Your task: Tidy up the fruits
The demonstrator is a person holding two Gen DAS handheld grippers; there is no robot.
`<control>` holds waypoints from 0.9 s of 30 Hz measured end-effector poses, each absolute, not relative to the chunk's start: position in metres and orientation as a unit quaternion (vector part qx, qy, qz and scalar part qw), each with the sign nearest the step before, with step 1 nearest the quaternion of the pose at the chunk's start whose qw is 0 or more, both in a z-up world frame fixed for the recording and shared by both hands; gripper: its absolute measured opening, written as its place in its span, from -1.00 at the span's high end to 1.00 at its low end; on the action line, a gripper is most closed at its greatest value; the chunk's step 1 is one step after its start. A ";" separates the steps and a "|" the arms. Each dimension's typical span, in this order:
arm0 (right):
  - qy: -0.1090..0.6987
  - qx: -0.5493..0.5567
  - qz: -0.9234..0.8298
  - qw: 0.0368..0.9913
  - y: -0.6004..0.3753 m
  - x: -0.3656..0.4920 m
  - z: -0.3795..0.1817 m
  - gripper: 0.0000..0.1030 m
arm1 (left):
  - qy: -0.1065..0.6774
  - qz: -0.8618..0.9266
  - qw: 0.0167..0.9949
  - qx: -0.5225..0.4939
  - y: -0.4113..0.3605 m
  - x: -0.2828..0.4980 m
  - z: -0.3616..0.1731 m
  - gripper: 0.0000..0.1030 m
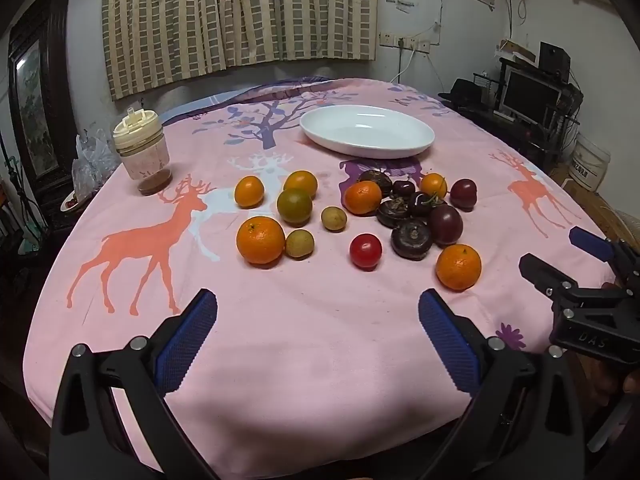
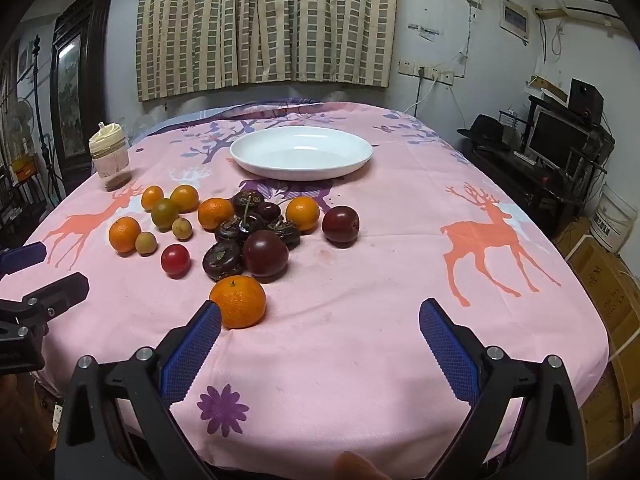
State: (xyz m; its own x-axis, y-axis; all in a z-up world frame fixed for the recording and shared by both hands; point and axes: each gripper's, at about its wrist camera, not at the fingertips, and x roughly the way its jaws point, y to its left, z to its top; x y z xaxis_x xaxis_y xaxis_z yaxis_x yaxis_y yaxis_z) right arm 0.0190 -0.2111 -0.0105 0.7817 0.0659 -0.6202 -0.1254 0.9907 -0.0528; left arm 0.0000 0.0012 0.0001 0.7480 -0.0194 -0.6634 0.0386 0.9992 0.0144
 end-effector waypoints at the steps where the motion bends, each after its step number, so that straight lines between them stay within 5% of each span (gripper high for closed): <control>1: 0.326 -0.045 0.051 0.943 -0.212 0.019 -0.011 -0.93 | 0.355 -0.015 0.935 0.016 0.001 0.000 0.000 -0.92; 27: 0.325 -0.040 0.054 0.943 -0.215 0.017 -0.010 -0.93 | 0.354 -0.010 0.935 0.026 -0.003 -0.003 0.000 -0.92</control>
State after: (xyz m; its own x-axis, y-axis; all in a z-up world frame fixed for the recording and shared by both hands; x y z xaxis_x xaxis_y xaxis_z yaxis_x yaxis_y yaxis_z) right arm 0.0165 -0.2155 -0.0095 0.7827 0.0766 -0.6177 -0.1287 0.9909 -0.0401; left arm -0.0025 -0.0032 0.0004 0.7487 -0.0008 -0.6629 0.0373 0.9985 0.0410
